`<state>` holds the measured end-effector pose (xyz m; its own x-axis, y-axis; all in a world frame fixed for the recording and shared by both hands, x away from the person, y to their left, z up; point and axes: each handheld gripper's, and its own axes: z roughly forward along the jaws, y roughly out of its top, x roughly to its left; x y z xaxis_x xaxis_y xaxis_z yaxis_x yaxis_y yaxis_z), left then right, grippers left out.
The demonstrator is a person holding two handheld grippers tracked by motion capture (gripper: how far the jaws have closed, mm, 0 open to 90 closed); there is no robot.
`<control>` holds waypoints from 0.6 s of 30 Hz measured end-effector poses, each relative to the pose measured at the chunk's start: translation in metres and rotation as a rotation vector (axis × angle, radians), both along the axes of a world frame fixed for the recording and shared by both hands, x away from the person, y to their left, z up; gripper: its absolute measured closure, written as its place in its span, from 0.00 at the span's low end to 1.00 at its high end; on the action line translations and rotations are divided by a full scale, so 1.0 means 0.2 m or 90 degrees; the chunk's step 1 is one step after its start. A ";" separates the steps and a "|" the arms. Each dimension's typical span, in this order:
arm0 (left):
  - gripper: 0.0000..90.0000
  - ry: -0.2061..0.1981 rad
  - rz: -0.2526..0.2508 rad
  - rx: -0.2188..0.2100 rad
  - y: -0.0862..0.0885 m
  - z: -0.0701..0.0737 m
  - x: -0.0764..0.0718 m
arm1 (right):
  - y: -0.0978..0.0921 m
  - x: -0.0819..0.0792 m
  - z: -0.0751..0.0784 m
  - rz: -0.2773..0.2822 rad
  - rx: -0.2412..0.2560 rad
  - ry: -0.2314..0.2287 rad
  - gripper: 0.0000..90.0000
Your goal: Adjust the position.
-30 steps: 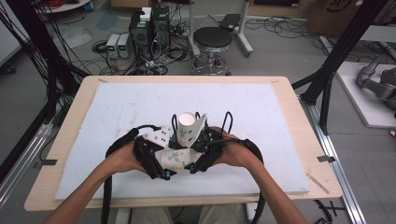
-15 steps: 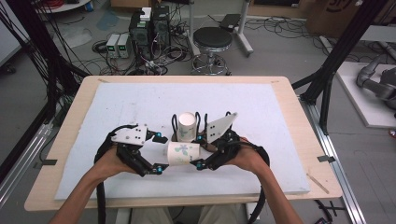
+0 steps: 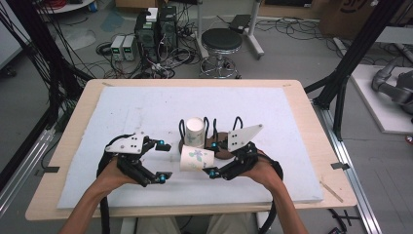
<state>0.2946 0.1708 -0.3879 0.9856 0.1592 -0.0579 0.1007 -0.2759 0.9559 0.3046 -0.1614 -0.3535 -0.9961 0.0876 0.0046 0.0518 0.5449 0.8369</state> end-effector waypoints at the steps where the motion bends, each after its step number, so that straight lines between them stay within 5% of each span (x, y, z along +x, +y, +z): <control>1: 0.15 0.001 0.004 -0.010 0.00 -0.01 0.00 | 0.00 0.00 -0.01 -0.002 0.006 0.001 0.41; 10: 0.15 -0.017 0.005 -0.073 -0.02 -0.10 -0.02 | -0.01 0.00 -0.07 -0.003 0.073 0.009 0.41; 18: 0.15 -0.011 -0.005 -0.094 -0.06 -0.11 -0.01 | -0.01 -0.01 -0.09 0.002 0.102 0.013 0.41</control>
